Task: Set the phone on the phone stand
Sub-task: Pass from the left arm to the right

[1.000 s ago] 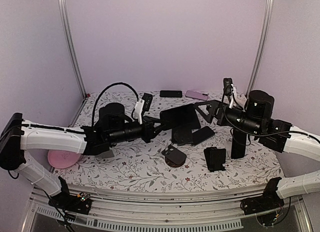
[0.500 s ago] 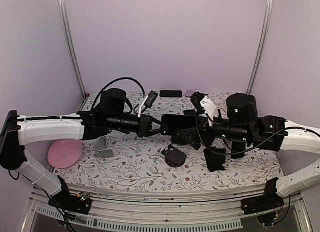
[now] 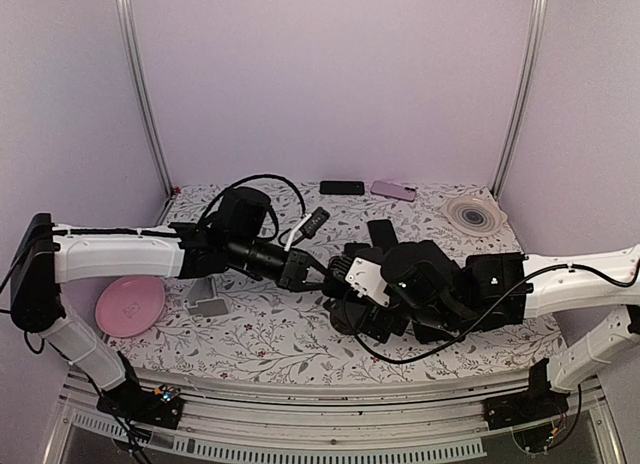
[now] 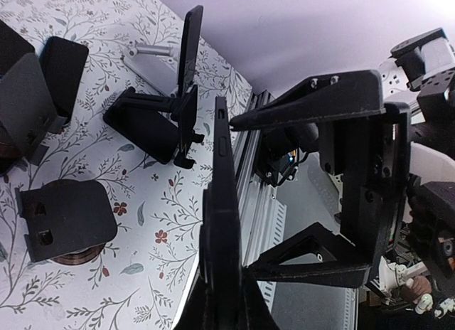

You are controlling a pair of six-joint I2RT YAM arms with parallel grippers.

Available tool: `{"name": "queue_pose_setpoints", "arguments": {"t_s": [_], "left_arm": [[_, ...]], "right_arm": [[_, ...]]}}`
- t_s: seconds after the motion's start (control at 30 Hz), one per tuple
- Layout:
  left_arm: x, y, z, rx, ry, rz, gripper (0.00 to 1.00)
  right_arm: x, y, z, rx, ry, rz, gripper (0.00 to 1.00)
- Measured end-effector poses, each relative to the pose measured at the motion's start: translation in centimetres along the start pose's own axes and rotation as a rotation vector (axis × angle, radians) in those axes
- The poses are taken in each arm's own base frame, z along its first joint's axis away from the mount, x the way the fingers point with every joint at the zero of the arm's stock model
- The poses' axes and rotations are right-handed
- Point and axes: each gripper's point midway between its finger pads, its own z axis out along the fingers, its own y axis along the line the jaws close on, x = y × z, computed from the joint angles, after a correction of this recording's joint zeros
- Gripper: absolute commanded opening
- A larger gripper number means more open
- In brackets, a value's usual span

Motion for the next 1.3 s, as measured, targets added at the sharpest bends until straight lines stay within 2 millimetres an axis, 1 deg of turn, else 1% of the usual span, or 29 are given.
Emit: {"name": "queue_pose_setpoints", "arguments": {"t_s": [0.1,0.3,0.5,0.67,0.73,0.97,1.13,1.3], "left_arm": [[0.3,0.0,0.1,0.008,0.015,-0.008,0.0],[0.0,-0.4,0.2,0.028,0.023,-0.007,0.0],[0.3,-0.5,0.7,0.04,0.038,-0.009,0.0],[0.4,-0.6,1.3,0.046,0.05,-0.008,0.0],[0.6,-0.6,1.5,0.049,0.056,-0.008,0.0],[1.0,-0.6,2.0,0.053,0.071,-0.012,0.0],[1.1,-0.6,2.1,0.054,0.075,-0.013,0.0],[1.2,-0.5,2.2,0.055,0.079,-0.016,0.0]], "right_arm": [[0.1,-0.3,0.2,0.022,0.01,-0.019,0.99],[0.2,-0.6,0.7,0.055,0.031,-0.051,0.99],[0.4,-0.5,1.0,0.057,0.039,-0.061,0.99],[0.0,-0.3,1.4,0.056,0.037,-0.065,1.0],[-0.1,-0.2,1.6,0.056,0.036,-0.066,0.97],[-0.3,0.0,1.9,0.057,0.031,-0.072,0.83],[-0.2,0.1,2.1,0.057,0.036,-0.074,0.82],[-0.1,0.1,2.2,0.056,0.04,-0.078,0.73]]}}
